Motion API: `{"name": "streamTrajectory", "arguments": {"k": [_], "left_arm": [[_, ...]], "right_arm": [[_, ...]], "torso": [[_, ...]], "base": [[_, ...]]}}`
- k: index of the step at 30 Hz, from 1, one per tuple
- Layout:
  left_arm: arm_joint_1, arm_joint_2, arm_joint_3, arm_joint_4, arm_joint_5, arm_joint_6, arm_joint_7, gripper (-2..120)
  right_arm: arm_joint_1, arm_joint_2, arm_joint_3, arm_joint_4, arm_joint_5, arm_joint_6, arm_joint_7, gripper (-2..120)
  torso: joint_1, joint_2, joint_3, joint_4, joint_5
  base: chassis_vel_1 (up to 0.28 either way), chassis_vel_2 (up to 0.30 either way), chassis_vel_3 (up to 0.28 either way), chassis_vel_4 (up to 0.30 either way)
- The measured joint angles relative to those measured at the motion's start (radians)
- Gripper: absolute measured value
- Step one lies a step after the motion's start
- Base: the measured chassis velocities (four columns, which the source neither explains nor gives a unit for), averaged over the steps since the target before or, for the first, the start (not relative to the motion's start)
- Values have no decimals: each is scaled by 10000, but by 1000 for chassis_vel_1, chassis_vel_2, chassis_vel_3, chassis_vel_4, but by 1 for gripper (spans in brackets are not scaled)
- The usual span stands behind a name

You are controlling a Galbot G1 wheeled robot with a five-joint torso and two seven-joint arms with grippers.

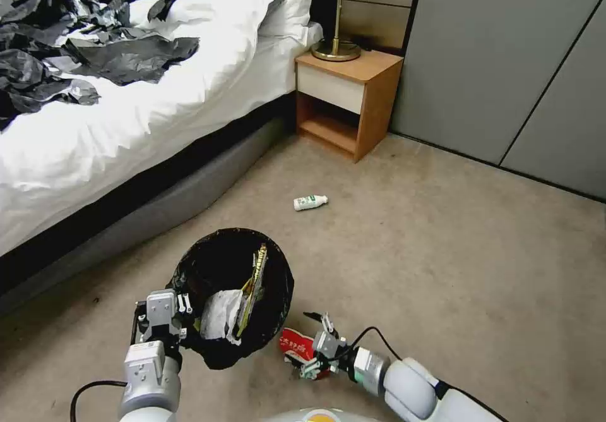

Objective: Pick up the trash bin, then pick up the garbage from the floor and place it into the trash bin.

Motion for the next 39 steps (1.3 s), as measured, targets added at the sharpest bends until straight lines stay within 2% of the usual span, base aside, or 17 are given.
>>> {"name": "streamTrajectory", "arguments": {"k": [11, 18, 24, 25, 27, 28, 30, 32, 35, 36, 39], "left_arm": [[-18, -16, -23, 4, -17, 1, 3, 3], [-8, -36, 5, 22, -9, 1, 4, 3], [75, -24, -48, -33, -9, -5, 4, 3], [75, -24, -48, -33, -9, -5, 4, 3], [79, -21, -49, -43, -12, -7, 4, 3], [79, -21, -49, -43, -12, -7, 4, 3], [58, -26, -34, -43, -12, -7, 5, 3], [51, -28, -20, -43, -12, -7, 5, 3], [46, -25, -11, -53, -12, -8, 5, 3], [46, -25, -11, -53, -12, -8, 5, 3], [48, -10, -26, -89, -20, -8, 5, 3]], "right_arm": [[-49, 79, -162, -566, -330, 66, -33, 100], [170, 543, -59, -1295, -486, 154, -15, 98], [534, 1008, 33, -2322, -616, 376, -2, 75], [534, 1008, 33, -2322, -616, 376, -2, 75], [562, 1036, 44, -2377, -617, 389, 2, 63], [562, 1036, 44, -2377, -617, 389, 2, 63], [561, 1034, 57, -2358, -613, 389, 46, 52], [548, 1028, 61, -2327, -611, 389, 58, 48], [488, 962, 70, -2224, -606, 389, 73, 33], [488, 962, 70, -2224, -606, 389, 73, 33], [463, 894, 115, -2121, -606, 392, 82, 19]], "torso": [[0, 0, -1, 1, -6], [0, 0, 0, 0, 1], [0, 0, 0, 0, 4], [0, 0, 0, 0, 4], [0, 0, 0, 0, 4], [0, 0, 0, 0, 4], [0, 0, 0, 0, 1], [0, -1, 0, 0, 1], [0, 0, 0, 0, 0], [0, 0, 0, 0, 0], [0, 0, 0, 0, 0]], "base": [[0, 0, 0, 0], [0, 0, 0, 0], [0, 0, 0, 0], [0, 0, 0, 0], [0, 0, 0, 0], [0, 0, 0, 0], [0, 0, 0, 0], [0, 0, 0, 0], [0, 0, 0, 0], [0, 0, 0, 0], [0, 0, 0, 0]]}}
